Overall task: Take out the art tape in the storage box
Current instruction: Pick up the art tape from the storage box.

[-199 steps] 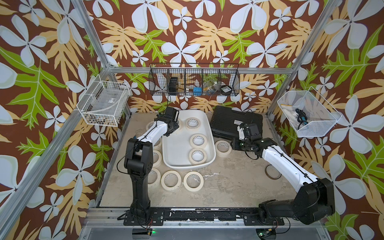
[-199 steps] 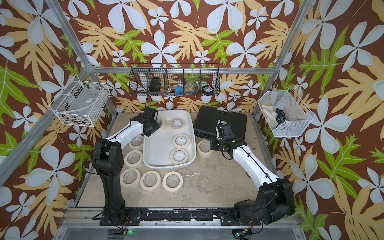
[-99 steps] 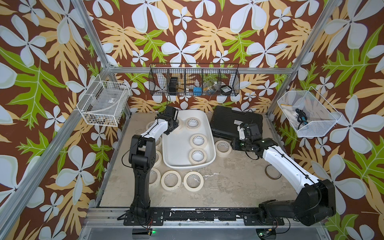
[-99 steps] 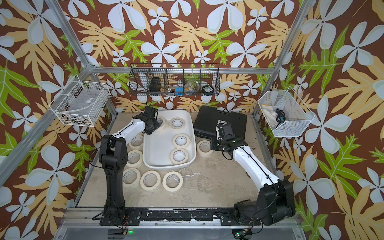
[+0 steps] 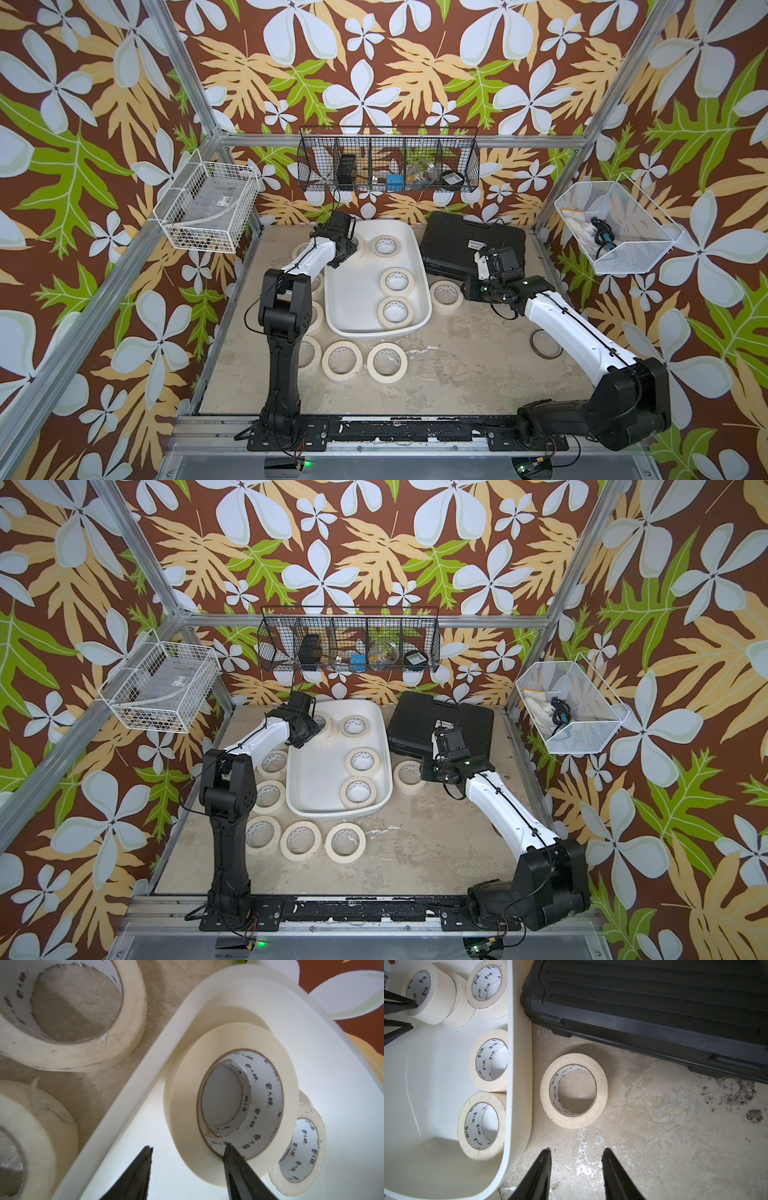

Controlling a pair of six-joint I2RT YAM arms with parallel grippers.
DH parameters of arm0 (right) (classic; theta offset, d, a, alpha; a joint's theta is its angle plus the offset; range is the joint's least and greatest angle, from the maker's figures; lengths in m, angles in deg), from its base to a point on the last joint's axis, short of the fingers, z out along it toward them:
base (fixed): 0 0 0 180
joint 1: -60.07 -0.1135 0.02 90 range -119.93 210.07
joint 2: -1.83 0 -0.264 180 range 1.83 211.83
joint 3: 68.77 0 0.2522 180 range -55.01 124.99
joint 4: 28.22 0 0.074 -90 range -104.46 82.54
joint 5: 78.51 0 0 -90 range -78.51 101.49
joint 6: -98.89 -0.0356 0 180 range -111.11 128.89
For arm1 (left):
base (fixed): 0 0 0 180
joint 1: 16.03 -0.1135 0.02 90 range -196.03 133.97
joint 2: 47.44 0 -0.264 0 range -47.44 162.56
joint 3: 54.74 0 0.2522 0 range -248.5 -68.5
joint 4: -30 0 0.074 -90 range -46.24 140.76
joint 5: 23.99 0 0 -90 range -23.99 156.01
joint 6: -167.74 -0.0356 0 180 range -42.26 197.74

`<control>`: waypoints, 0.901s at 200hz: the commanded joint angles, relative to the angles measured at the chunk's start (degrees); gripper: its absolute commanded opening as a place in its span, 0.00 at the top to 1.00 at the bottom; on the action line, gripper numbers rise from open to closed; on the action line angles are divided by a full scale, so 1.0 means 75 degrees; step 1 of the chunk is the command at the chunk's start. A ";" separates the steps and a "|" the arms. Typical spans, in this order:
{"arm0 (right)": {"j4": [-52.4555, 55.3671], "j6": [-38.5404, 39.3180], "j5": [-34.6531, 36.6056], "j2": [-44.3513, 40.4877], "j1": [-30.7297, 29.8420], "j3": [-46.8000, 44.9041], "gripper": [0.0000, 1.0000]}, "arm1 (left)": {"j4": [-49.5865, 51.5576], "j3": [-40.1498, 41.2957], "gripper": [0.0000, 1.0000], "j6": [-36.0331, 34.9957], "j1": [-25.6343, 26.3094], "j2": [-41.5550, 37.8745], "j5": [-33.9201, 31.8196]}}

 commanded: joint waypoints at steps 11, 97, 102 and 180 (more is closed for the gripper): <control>-0.0016 0.0008 -0.0031 0.0022 -0.0022 0.0004 0.56 | -0.0191 -0.0061 0.39 0.0085 -0.0047 0.0224 0.0150; -0.0122 0.0003 -0.0081 0.0163 -0.0026 -0.0026 0.56 | -0.0327 0.0098 0.68 0.0003 -0.0043 0.0246 0.0303; -0.0126 -0.0003 -0.0088 0.0180 -0.0031 -0.0018 0.56 | -0.0336 0.0123 0.71 -0.0029 -0.0048 0.0200 0.0318; -0.0137 -0.0219 -0.0195 0.0265 -0.0356 0.0391 0.56 | 0.0118 0.0776 0.86 -0.0915 0.0416 -0.0998 0.0035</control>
